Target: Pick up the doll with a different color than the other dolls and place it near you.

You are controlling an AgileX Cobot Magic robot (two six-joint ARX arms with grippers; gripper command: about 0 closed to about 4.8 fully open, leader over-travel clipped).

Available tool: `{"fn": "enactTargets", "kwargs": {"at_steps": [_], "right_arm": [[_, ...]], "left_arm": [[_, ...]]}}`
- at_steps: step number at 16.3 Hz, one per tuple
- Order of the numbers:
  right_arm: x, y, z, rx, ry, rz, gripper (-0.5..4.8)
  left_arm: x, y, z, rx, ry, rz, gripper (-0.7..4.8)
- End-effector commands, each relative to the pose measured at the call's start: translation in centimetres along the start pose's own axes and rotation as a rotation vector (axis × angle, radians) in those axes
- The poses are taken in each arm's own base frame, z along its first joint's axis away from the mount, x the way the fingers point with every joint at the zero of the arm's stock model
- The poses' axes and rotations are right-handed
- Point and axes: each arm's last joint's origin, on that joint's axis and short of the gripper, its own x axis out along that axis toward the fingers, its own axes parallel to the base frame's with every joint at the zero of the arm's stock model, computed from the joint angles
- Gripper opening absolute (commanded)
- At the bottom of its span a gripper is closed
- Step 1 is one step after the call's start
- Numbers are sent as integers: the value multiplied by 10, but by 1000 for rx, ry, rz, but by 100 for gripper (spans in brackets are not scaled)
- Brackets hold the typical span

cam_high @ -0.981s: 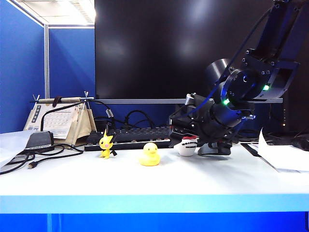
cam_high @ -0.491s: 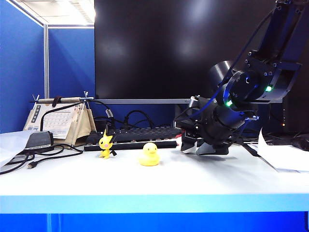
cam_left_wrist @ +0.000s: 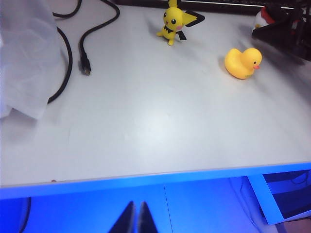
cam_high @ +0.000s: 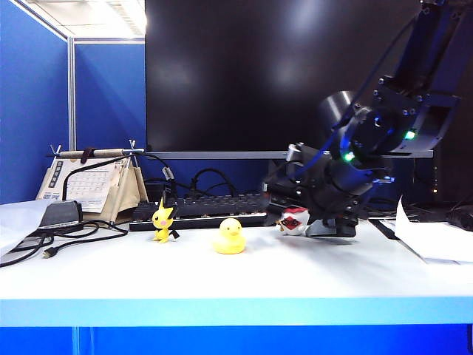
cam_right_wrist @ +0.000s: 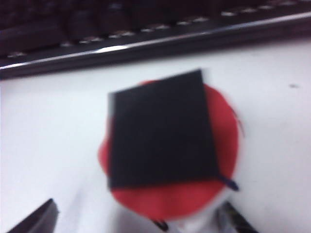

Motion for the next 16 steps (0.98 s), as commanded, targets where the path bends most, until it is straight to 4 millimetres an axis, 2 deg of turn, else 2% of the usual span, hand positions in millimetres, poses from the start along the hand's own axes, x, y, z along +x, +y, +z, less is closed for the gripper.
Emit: {"fn": "enactTargets", "kwargs": {"at_steps": [1,5,9,13,16], "right_arm": [[0,-4,0,9,9,-29,479],[1,-14,22,21,-48,-37,479],[2,-10,39,18,-75,8,479],[4,-9,46,18,-72,5,479],[9,-10,42,22,-58,5,479]], "left_arm": [[0,0,0,-3,-1,-1,22],[0,0,0,-3,-2,-2,22],[0,0,0,-3,-2,-2,22],[0,0,0,-3,-2,-2,22],[0,0,0,-3,-2,-2,22]]}}
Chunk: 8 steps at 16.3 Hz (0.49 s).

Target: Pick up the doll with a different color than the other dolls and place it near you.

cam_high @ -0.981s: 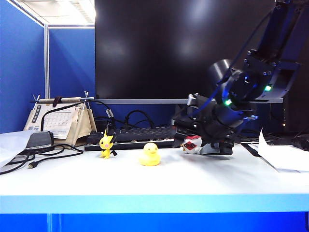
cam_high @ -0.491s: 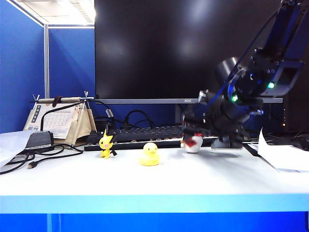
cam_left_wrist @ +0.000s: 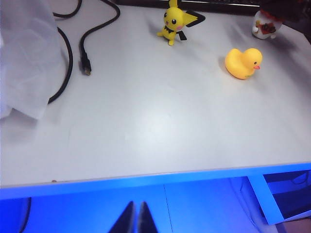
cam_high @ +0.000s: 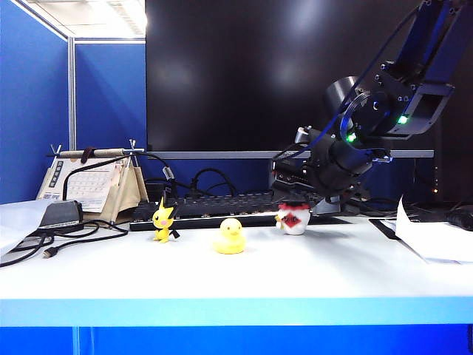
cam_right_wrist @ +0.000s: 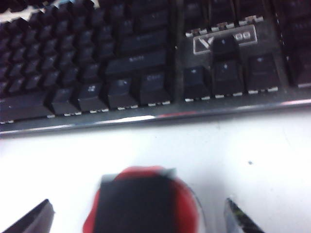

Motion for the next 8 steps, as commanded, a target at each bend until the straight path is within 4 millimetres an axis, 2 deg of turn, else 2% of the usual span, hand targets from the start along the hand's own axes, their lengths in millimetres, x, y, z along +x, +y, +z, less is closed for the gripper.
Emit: {"fn": "enactTargets", "kwargs": {"at_steps": [1,4,8], "right_arm": [[8,0,-5,14,23,45,479],[14,0,-14,21,62,45,479],[15,1,-11,18,43,49,479]], "left_arm": [[0,0,0,-3,-2,-2,22],[0,0,0,-3,-2,-2,22],[0,0,0,-3,-2,-2,22]]}}
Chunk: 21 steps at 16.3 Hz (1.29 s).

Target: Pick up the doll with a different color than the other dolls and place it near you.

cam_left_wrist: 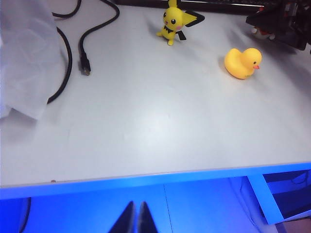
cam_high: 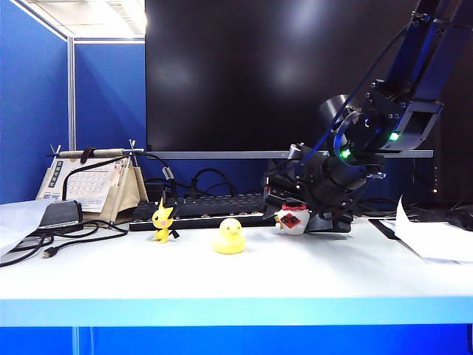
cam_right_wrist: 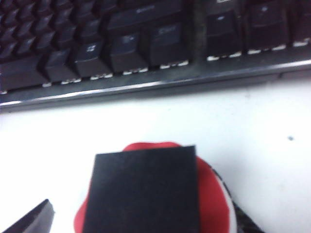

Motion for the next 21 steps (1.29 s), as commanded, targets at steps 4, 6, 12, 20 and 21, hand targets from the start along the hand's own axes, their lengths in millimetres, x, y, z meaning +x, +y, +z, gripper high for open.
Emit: {"fn": "enactTargets", "kwargs": {"at_steps": [4,6,12,20,21], "right_arm": [[0,2,5,-1,-23,9,366],[0,2,4,1,-10,26,294],[0,2,4,1,-5,29,248],[-17,14,28,-20,-60,159,210],[-24,18,35,-25,-74,174,210]], "left_arm": [[0,0,0,-3,-2,-2,22],[0,0,0,-3,-2,-2,22],[0,0,0,-3,-2,-2,22],[0,0,0,-3,-2,-2,22],[0,0,0,-3,-2,-2,22]]}}
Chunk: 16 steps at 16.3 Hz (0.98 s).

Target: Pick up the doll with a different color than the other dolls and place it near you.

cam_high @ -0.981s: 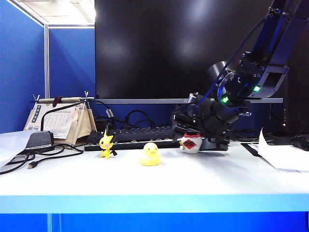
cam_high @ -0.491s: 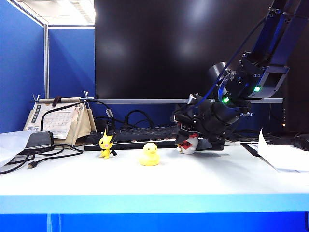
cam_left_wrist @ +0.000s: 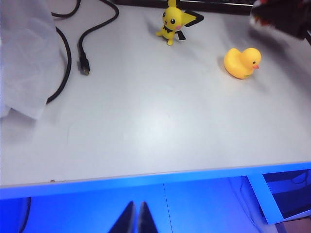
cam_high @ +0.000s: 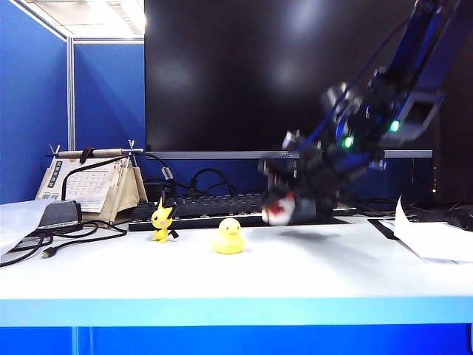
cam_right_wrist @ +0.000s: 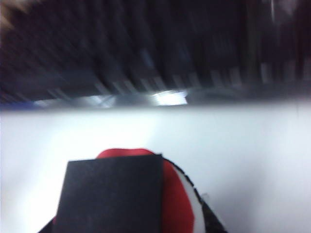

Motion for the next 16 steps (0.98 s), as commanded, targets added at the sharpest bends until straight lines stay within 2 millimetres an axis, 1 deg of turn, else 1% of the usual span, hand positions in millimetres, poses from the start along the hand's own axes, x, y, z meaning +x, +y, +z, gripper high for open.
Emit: {"fn": "enactTargets", "kwargs": {"at_steps": [1,3,5,8,9,10,12,13,16], "right_arm": [[-15,14,23,-30,-75,65,210],[-28,23,34,-43,-71,142,210],[-42,32,43,-68,-46,161,210],[-64,43,48,-133,11,173,210],[-78,50,46,-154,4,188,210],[-92,58,39,-173,-17,201,210],[-108,72,24,-202,-44,246,210],[-118,86,8,-223,-43,290,210],[-127,114,-24,-262,-2,381,210]], "left_arm": [[0,0,0,-3,-2,-2,22],[0,0,0,-3,-2,-2,22],[0,0,0,-3,-2,-2,22],[0,0,0,-3,-2,-2,22],[0,0,0,-3,-2,-2,22],[0,0,0,-3,-2,-2,22],[0,0,0,-3,-2,-2,22],[0,0,0,-3,-2,-2,22],[0,0,0,-3,-2,-2,22]]}}
